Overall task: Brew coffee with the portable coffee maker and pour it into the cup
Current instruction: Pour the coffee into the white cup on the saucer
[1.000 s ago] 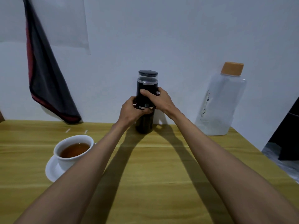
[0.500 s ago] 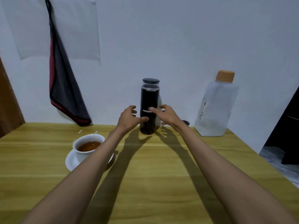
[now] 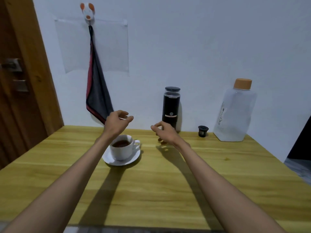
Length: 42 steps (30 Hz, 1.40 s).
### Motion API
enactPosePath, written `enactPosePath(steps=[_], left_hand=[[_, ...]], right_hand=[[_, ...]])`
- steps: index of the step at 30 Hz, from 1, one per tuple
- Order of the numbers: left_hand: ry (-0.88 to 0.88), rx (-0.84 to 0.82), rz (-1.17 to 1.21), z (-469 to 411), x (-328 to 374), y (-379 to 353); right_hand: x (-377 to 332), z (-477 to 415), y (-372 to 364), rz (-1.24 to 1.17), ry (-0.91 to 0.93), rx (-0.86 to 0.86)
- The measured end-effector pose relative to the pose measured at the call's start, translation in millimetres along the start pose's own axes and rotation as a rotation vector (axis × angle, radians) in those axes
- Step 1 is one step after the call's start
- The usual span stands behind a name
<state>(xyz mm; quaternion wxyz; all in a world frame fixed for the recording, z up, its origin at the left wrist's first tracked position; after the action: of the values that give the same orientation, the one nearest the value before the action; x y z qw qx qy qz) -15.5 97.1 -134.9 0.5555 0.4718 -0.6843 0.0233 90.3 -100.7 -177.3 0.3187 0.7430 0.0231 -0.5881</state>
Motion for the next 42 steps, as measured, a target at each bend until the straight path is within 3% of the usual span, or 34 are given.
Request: enactPosePath(steps=[7,16,26,42], left_hand=[[0.123,0.099,-0.08,28.8,-63.5,44.2],[0.391,-0.149,-0.118,64.9,-127.6,24.9],[0.295,-0.179,-0.203,66.4,-128.4,14.6],[0.246,-0.103,-0.282,43.9,-119.9,-6.0]], right_hand=[[-11.4,18.0,-50.5,0.044,-0.011,-0.118],[7.2,23.9,-81.1,0.007,-0.103,-0.2],[7.5,16.9,-93.6,-0.124,-0.164,-0.263],[-44.9,-21.0,-52.4,-0.15,-0.026,-0.181]])
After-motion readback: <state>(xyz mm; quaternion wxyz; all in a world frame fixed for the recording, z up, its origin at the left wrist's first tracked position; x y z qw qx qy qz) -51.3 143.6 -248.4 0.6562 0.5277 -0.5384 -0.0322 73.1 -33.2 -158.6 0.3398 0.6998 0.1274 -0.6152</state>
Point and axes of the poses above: each hand's wrist, its own z-axis away from the middle knuckle, its own y-axis out of the back of the hand, x = y × z, the point moved 7 cm from there along -z, towards the middle knuckle, and after that the axes turned 5 degrees about -z, right-handed, at the moved point
